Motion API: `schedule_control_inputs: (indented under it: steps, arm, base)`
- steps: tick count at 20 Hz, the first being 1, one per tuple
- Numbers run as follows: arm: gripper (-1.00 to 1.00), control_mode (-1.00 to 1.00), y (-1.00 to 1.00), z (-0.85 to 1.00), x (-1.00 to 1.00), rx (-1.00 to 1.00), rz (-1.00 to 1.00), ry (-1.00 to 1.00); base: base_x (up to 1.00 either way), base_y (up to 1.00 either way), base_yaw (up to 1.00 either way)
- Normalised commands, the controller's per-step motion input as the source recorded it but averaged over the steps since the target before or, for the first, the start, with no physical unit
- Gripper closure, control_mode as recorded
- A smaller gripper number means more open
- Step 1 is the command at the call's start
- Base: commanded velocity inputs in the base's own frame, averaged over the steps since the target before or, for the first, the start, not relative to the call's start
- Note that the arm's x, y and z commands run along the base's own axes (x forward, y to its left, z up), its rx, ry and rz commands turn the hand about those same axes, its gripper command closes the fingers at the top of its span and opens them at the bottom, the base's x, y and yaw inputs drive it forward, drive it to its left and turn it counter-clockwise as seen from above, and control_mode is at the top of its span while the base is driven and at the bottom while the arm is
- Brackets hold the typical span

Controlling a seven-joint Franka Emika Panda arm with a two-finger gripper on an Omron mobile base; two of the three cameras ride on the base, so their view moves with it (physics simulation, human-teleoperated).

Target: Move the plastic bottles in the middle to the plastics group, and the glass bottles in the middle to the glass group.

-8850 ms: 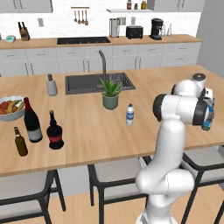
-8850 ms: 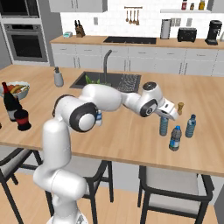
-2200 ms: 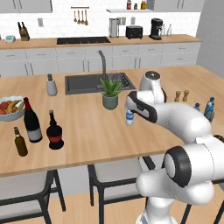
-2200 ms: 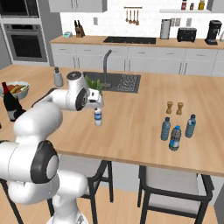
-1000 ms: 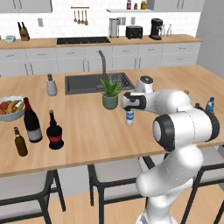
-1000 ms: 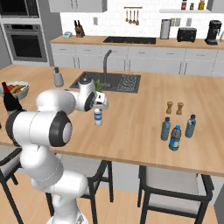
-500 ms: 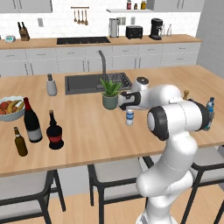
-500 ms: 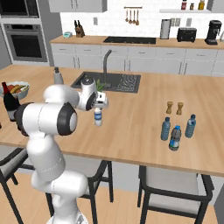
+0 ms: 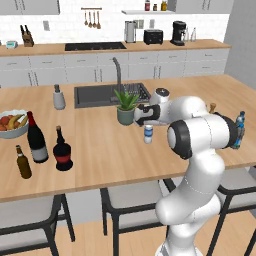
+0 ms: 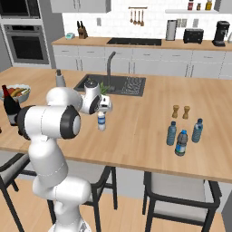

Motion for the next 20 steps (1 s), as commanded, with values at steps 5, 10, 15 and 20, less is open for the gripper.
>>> schedule_control_inputs:
  steps: [5,10,15,20]
  arm:
    - [-1.0,-1.0,-0.01,0.04,-0.01,0.0,0.0,-0.01]
    - [-1.0,-1.0,0.0,0.11,-0.1,0.0,-0.01,-0.1]
    - [-1.0,-1.0,-0.07,0.0,0.0,0.0,-0.06,-0.03]
    - [-1.0,-1.0,-0.03,-0.01,0.02,0.0,-0.04,0.01]
  base:
    - [0.0,0.0,0.0]
    - [0.0,0.0,0.0]
    - [0.0,0.0,0.0]
    - [0.0,0.0,0.0]
